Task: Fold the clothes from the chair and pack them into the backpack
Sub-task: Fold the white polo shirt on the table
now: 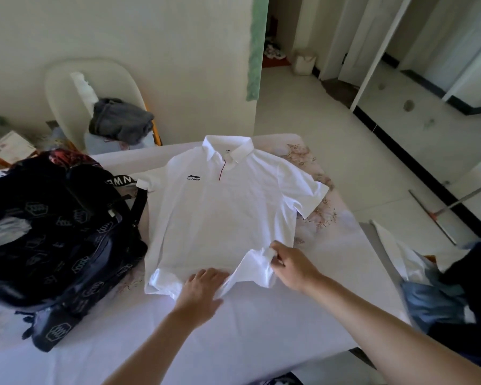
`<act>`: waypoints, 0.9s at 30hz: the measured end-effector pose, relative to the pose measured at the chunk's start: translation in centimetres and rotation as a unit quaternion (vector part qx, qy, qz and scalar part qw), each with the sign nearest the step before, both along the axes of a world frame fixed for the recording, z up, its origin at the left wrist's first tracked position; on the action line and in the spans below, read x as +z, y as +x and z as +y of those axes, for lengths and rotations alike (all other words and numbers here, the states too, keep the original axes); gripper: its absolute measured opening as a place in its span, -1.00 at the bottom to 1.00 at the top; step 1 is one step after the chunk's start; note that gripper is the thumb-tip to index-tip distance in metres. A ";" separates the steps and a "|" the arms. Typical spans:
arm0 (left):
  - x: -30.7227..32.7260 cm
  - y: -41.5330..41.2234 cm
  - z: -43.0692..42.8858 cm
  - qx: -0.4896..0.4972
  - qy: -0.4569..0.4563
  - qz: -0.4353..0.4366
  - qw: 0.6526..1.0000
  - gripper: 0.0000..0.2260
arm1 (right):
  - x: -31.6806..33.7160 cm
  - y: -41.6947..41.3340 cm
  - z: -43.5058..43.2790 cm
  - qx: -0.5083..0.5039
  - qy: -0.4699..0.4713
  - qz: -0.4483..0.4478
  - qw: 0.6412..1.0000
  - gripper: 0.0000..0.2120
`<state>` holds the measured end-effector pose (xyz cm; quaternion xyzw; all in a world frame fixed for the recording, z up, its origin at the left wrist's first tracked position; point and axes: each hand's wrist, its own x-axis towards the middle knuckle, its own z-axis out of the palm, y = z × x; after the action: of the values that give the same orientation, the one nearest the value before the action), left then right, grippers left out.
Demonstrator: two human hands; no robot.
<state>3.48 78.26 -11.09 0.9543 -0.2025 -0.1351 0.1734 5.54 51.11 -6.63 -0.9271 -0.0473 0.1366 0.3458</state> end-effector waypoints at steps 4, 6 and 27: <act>4.9 5.9 -0.5 0.087 -0.014 0.073 0.993 -0.68 | 2.5 4.2 -1.4 -0.141 0.012 0.021 0.990 -0.82; 7.6 10.6 -0.2 0.086 0.031 0.064 0.994 -0.70 | 3.9 7.1 -1.6 -0.202 0.024 0.024 0.979 -0.83; -1.4 16.1 -3.2 -0.023 0.200 0.107 0.974 -0.25 | -3.9 14.4 -2.6 -0.246 -0.150 -0.041 0.957 -0.72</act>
<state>19.58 75.05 -12.50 0.9447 -0.1734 -0.2782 -0.0033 19.93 48.50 -10.56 -0.9562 0.1887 0.0148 0.2235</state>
